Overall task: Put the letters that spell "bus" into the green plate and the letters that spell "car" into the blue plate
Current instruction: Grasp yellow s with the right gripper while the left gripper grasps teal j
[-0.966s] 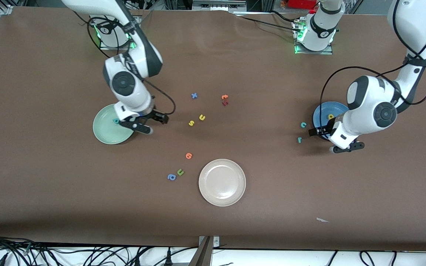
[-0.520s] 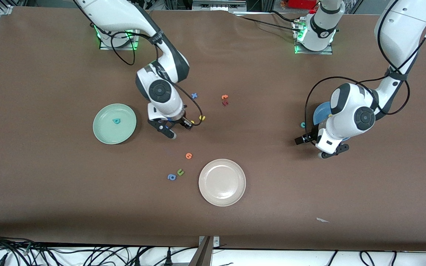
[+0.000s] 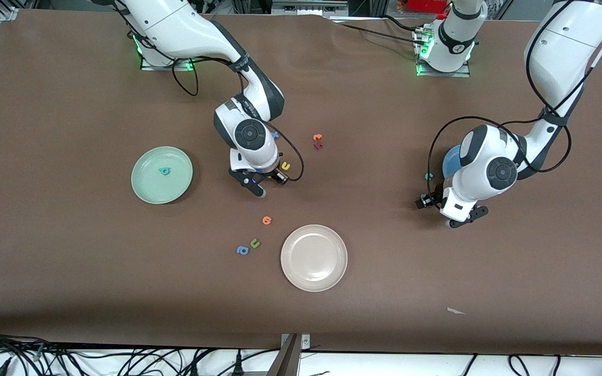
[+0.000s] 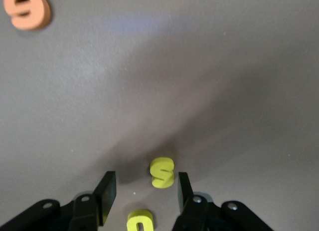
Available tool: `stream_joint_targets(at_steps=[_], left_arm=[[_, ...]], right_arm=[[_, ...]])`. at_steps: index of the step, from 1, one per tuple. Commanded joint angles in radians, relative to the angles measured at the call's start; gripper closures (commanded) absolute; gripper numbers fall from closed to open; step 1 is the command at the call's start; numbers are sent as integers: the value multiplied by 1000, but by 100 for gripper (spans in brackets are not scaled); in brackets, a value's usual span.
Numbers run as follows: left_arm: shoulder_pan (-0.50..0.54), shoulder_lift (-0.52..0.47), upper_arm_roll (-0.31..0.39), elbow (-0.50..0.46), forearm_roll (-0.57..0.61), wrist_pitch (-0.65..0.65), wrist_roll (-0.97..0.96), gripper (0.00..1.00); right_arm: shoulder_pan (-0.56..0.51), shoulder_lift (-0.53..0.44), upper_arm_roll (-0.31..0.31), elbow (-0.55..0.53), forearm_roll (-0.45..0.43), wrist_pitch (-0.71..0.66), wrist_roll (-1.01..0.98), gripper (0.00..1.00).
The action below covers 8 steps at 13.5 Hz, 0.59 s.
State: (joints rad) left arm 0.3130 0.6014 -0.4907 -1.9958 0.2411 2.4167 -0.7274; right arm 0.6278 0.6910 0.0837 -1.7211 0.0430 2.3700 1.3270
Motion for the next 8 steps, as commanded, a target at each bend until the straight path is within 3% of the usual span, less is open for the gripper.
stream_joint_targets(at_steps=[1,6,8], left_arm=[[-11,26,7,26,47,-4,-38,31],[-20,32,6,26,46,-8,-78,32],[-20,34,6,26,46,-10,-84,38]], right_arm=[[16,8,-7,0,5,-8,15,42],[13,7,-18,-6,-5,-9,14,45],[13,8,-19,-8,-6,-11,14,57]])
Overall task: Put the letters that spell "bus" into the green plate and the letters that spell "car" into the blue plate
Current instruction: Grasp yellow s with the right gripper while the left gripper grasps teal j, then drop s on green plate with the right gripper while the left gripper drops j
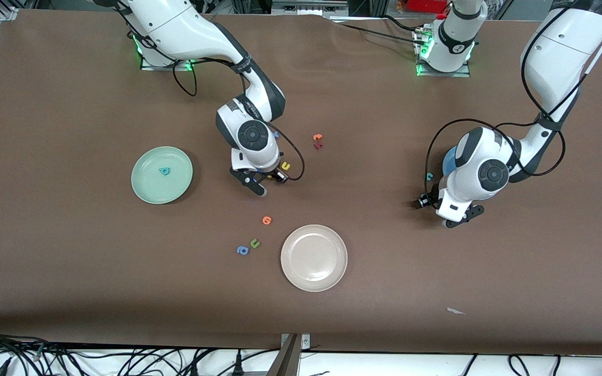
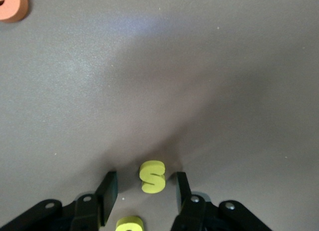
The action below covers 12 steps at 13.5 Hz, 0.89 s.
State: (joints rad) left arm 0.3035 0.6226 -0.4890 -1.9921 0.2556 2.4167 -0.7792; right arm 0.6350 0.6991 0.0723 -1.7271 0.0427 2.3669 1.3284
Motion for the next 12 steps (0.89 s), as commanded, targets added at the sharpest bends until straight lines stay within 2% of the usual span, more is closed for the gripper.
stream_joint_targets(at_steps=[1,3,4,8,12], left_arm=[[-10,13,4,23,31,-11,-34,39],[-10,14,4,19,31,-14,-38,39],[-10,14,4,19,31,-16,-40,39],[-15,13,4,19,31,-25,-40,40],[-15,14,4,21,28,-25,-41,55]], right_arm=[[8,0,-8,-2,-7,-8,12,67],[8,-3,-9,-2,-7,-9,11,84],[8,-4,-11,-2,-7,-18,11,88],[6,-55,-54,6,-10,-104,-41,88],[0,-145,-144,-3,-7,-280,-262,88]])
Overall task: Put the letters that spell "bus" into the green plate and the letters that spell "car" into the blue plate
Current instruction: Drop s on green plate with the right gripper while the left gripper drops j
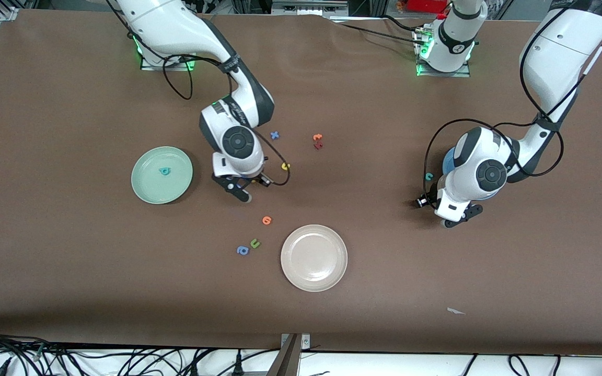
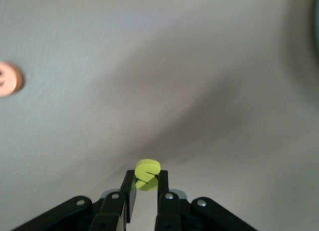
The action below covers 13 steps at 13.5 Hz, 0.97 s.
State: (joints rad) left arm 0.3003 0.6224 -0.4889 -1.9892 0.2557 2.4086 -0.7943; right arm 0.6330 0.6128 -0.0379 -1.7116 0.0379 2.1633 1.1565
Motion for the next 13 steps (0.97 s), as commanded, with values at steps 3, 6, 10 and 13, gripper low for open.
stream_joint_targets(at_steps=[3,6,10,13], left_arm=[[-10,13,4,18,27,-17,-25,65],[-9,11,4,21,22,-17,-32,85],[-7,4,4,26,22,-17,-39,100],[0,-4,1,84,20,-99,-34,100]], right_arm=[[1,-140,-140,-78,5,-161,-314,88],[-1,-223,-273,-213,13,-119,-619,88],[-18,-220,-394,-342,95,-16,-903,88],[-39,-217,-398,-488,97,191,-986,87]])
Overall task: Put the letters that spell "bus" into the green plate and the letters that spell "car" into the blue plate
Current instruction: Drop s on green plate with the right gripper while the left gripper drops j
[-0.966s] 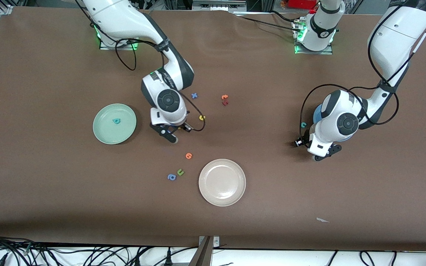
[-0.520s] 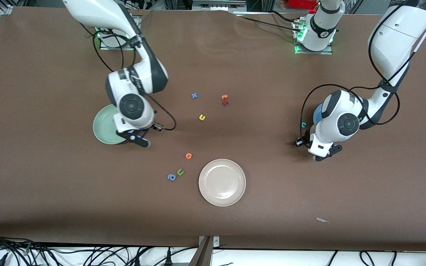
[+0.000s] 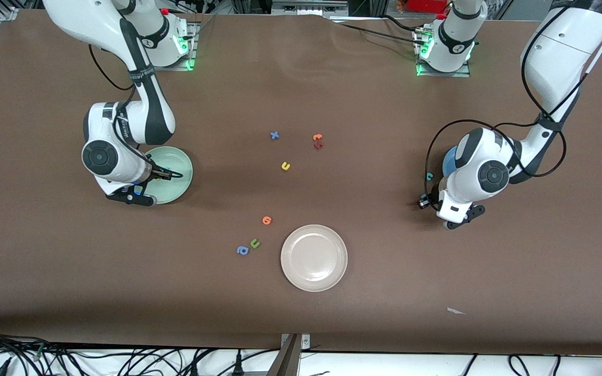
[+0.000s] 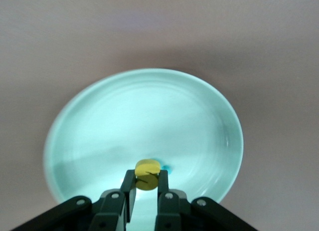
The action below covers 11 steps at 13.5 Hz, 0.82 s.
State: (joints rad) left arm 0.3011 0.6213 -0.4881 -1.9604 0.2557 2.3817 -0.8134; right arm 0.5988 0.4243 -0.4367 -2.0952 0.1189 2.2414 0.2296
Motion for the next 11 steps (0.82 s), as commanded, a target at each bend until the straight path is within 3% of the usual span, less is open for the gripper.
stream_joint_targets(at_steps=[1,5,6,7,11], left_arm=[[1,-12,-1,86,20,-126,-10,100],[30,-64,-12,143,11,-292,60,100],[53,-84,-20,141,-34,-330,122,100],[81,-106,-20,141,-68,-384,199,100],[191,-140,-20,115,-78,-532,443,100]], right_arm=[[-20,-24,1,-108,16,128,-82,86],[-27,-25,0,-101,16,127,-85,69],[-27,-25,1,-98,16,126,-81,25],[-27,-30,1,-92,16,119,-75,0],[-16,-41,41,51,30,-115,60,0]])
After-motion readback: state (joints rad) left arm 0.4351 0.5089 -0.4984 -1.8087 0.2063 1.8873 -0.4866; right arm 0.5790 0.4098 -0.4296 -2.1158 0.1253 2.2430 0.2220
